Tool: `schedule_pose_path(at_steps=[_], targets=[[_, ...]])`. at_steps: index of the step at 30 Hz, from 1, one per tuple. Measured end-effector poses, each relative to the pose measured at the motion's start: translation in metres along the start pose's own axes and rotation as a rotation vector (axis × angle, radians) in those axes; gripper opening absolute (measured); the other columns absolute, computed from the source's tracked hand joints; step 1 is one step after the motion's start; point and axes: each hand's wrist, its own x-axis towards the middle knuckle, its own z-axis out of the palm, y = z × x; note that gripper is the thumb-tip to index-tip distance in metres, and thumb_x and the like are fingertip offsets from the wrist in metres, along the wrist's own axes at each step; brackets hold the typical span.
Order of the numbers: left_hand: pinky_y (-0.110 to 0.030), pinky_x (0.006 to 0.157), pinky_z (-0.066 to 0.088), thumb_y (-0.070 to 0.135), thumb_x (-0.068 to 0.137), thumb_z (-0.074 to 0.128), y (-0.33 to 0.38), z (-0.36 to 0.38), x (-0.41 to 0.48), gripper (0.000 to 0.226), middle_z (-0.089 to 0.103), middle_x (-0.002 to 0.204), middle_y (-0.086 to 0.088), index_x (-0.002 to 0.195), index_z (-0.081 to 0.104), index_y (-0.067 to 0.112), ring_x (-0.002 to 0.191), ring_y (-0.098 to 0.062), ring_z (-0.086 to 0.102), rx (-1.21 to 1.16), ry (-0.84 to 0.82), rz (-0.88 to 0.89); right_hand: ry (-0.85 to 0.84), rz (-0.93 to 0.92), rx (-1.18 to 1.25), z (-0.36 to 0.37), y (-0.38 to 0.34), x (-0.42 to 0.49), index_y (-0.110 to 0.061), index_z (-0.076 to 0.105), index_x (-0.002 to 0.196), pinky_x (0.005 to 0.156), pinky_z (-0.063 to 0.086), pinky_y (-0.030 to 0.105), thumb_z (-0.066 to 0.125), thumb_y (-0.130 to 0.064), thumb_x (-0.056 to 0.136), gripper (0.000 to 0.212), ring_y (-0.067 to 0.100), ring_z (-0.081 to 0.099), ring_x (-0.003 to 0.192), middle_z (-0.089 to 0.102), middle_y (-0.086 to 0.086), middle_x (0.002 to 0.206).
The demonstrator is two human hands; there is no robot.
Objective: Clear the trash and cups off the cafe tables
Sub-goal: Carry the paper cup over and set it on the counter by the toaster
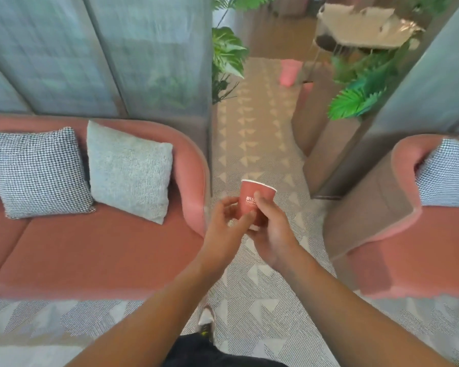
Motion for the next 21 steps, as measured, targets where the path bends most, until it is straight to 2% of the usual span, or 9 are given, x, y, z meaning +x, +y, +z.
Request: schedule_pose_path(at_steps=[3,6,9,12,13,17,19,21], targets=[[-0.037,0.108,0.051,0.04,0.088,0.076,0.017,0.0,0.052,0.032,0.068,0.12,0.001,0.116,0.063,0.035,0.115,-0.012,0.067,0.029,-0.011,0.007,0.041,-0.048,0.054,0.004,-0.026,0.041,0.005,0.059,0.139,0.084,0.06,0.033,0.071,-0.036,0.083,0.071,0.022,0.074,0.09,0.075,0.014,0.102],[-0.029,0.1,0.049,0.029,0.101,0.07,0.029,0.006,0.099,0.018,0.068,0.113,0.01,0.116,0.064,0.037,0.104,0.002,0.066,0.097,-0.055,0.028,0.1,-0.085,0.062,0.001,-0.052,0.077,-0.001,0.059,0.139,0.078,0.061,0.034,0.073,-0.04,0.084,0.069,0.022,0.075,0.083,0.074,0.012,0.1],[-0.033,0.101,0.051,0.024,0.103,0.066,0.037,0.02,0.132,0.018,0.066,0.112,0.011,0.119,0.064,0.032,0.103,0.001,0.065,0.119,-0.091,0.031,0.167,-0.115,0.036,-0.005,-0.067,0.102,-0.004,0.06,0.133,0.071,0.062,0.037,0.072,-0.037,0.093,0.053,0.025,0.074,0.076,0.072,0.013,0.099],[-0.038,0.101,0.054,0.02,0.105,0.062,0.04,0.043,0.166,0.019,0.066,0.105,0.014,0.124,0.064,0.024,0.093,0.009,0.065,0.134,-0.119,0.041,0.203,-0.146,0.0,-0.015,-0.083,0.129,-0.01,0.063,0.123,0.067,0.061,0.035,0.073,-0.032,0.098,0.036,0.024,0.073,0.076,0.072,0.012,0.099],[-0.04,0.103,0.055,0.021,0.106,0.06,0.041,0.05,0.176,0.02,0.067,0.107,0.014,0.126,0.063,0.024,0.097,0.007,0.066,0.145,-0.136,0.038,0.211,-0.156,-0.012,-0.018,-0.088,0.136,-0.011,0.063,0.123,0.067,0.061,0.036,0.077,-0.033,0.095,0.038,0.024,0.074,0.077,0.072,0.012,0.1],[-0.054,0.104,0.055,0.032,0.104,0.059,0.044,0.088,0.221,0.026,0.068,0.12,0.005,0.129,0.061,0.028,0.116,-0.018,0.068,0.154,-0.187,0.015,0.233,-0.213,-0.09,-0.04,-0.115,0.177,-0.018,0.063,0.124,0.073,0.064,0.045,0.082,-0.036,0.081,0.051,0.031,0.078,0.091,0.078,0.011,0.105],[-0.059,0.102,0.056,0.042,0.095,0.059,0.044,0.112,0.248,0.037,0.069,0.118,0.002,0.129,0.062,0.025,0.115,-0.022,0.069,0.153,-0.19,0.005,0.259,-0.243,-0.126,-0.055,-0.132,0.203,-0.02,0.062,0.123,0.071,0.065,0.047,0.088,-0.039,0.074,0.059,0.033,0.079,0.094,0.079,0.005,0.103],[-0.06,0.101,0.056,0.045,0.092,0.059,0.044,0.137,0.278,0.041,0.071,0.108,0.009,0.127,0.062,0.025,0.111,-0.019,0.071,0.156,-0.191,-0.011,0.283,-0.263,-0.171,-0.07,-0.152,0.232,-0.02,0.06,0.122,0.069,0.066,0.048,0.09,-0.044,0.067,0.067,0.033,0.08,0.092,0.079,0.002,0.099]])
